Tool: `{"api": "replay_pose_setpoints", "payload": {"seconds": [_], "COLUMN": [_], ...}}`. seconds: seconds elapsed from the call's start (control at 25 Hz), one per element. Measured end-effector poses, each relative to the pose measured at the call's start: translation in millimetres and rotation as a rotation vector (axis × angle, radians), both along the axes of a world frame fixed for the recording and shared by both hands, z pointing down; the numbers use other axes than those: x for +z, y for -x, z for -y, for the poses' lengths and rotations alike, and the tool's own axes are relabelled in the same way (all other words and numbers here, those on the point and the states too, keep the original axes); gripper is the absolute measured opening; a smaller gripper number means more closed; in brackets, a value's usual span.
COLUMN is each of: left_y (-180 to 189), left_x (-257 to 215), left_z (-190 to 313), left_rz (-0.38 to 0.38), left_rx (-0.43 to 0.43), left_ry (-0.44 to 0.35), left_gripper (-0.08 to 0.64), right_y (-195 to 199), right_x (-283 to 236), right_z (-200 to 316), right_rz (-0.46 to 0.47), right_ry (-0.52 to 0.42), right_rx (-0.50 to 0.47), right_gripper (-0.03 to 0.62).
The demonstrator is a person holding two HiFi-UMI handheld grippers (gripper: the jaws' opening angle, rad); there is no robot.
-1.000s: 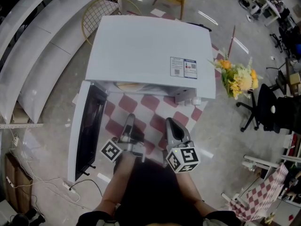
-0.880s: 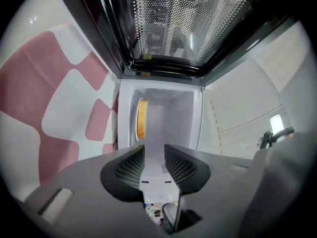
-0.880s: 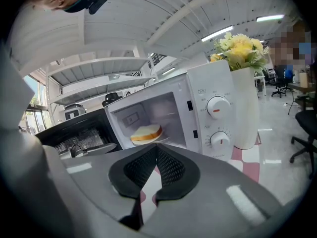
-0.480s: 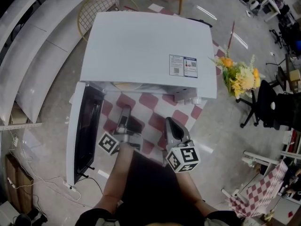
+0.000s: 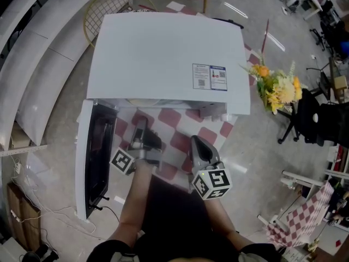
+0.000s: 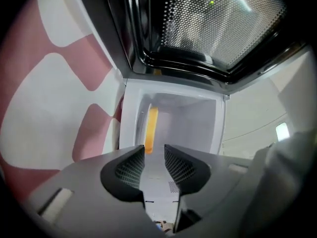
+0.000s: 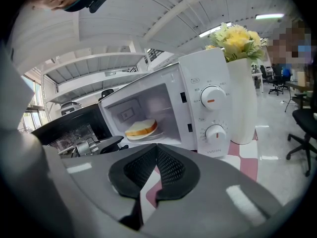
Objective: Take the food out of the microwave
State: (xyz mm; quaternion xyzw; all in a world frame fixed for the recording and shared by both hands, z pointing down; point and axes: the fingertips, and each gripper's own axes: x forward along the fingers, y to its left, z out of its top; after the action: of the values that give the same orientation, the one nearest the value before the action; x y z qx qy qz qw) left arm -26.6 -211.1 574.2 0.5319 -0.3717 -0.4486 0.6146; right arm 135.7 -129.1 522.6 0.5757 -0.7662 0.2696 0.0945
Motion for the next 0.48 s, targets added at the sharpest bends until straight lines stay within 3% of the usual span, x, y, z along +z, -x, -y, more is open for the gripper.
{"api": "replay_pose_setpoints", "payload": {"seconds": [0.48], "left_y": [4], "left_x": [14], "left_z": [28], "left_rz": [0.044], "left_rx": [0.003], "left_ry": [0.032], "left_gripper": [0.137], "right_y": [-3], "right_x": [8], "right_z": [8], "right_rz": [-0.003], "right_ry": [0.019], "right_rx": [0.007], "right_gripper": [0.0]}}
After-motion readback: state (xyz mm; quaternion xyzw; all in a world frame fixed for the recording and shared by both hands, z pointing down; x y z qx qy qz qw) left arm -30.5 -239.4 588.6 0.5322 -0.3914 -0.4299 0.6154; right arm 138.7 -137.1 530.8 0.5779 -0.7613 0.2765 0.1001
